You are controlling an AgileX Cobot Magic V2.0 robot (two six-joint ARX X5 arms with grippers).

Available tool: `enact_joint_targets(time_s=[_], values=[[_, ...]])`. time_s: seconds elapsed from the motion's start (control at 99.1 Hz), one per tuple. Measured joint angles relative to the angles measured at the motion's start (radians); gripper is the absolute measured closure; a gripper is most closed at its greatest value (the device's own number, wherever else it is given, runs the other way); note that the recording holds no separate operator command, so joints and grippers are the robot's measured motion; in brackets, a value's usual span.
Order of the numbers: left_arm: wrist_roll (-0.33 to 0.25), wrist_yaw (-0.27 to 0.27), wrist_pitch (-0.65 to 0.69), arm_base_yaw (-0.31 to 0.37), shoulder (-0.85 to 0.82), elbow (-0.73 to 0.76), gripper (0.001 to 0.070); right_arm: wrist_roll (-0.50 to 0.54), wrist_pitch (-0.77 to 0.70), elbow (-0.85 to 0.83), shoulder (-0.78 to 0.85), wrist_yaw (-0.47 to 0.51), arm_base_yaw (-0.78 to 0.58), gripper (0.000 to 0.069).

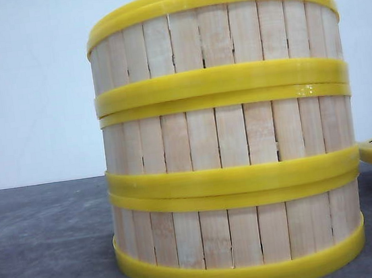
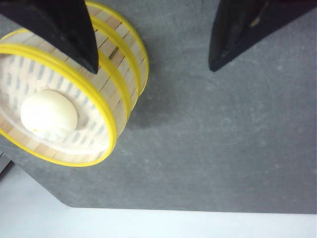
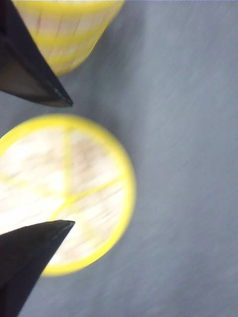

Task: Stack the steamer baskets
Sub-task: 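Open the right gripper and withdraw it from the stack, then grasp the woven bamboo lid at its centre hub with the right gripper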

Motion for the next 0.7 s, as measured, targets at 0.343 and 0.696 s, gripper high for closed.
enact_joint_targets(time_s=[0.343,0.696], values=[[0.0,0.0,-0.016,-0.008,0.0,0.0,0.0283,0.002,-0.039,0.0,0.222,-0.1,-0.203,0.0346],[0.0,0.0,-0.016,-0.008,0.0,0.0,0.0283,0.002,-0.004,0.0,0.451,-0.106,-0.221,0.0357]])
